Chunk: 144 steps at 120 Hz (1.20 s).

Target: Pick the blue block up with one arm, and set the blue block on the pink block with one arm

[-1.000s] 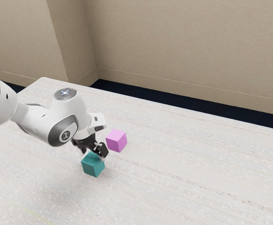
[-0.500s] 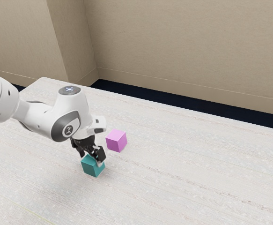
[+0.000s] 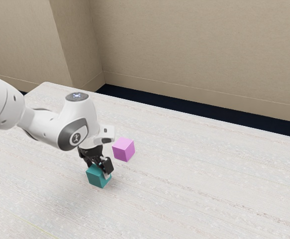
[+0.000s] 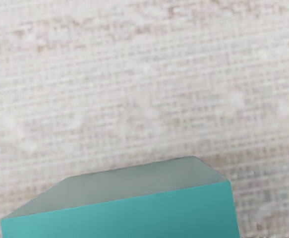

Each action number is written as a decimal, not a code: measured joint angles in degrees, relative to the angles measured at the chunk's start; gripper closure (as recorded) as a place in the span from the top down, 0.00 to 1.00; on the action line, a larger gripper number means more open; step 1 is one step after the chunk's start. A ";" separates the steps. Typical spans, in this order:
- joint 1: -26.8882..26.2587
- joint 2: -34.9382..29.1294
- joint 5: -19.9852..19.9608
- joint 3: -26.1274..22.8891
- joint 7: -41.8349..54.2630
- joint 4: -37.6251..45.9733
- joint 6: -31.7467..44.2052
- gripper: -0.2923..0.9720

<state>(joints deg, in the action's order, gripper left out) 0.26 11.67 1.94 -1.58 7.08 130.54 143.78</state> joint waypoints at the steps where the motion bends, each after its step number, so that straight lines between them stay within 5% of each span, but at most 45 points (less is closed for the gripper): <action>1: 0.00 0.07 -0.04 0.00 0.05 0.00 0.00 0.77; 130: -0.10 -0.01 -3.01 -0.06 2.76 1.05 -0.49 0.77; 144: -0.08 -0.12 -3.05 0.05 2.84 1.05 -0.54 0.69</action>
<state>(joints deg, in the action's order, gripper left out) 0.18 11.54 -1.11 -1.53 9.92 131.59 143.24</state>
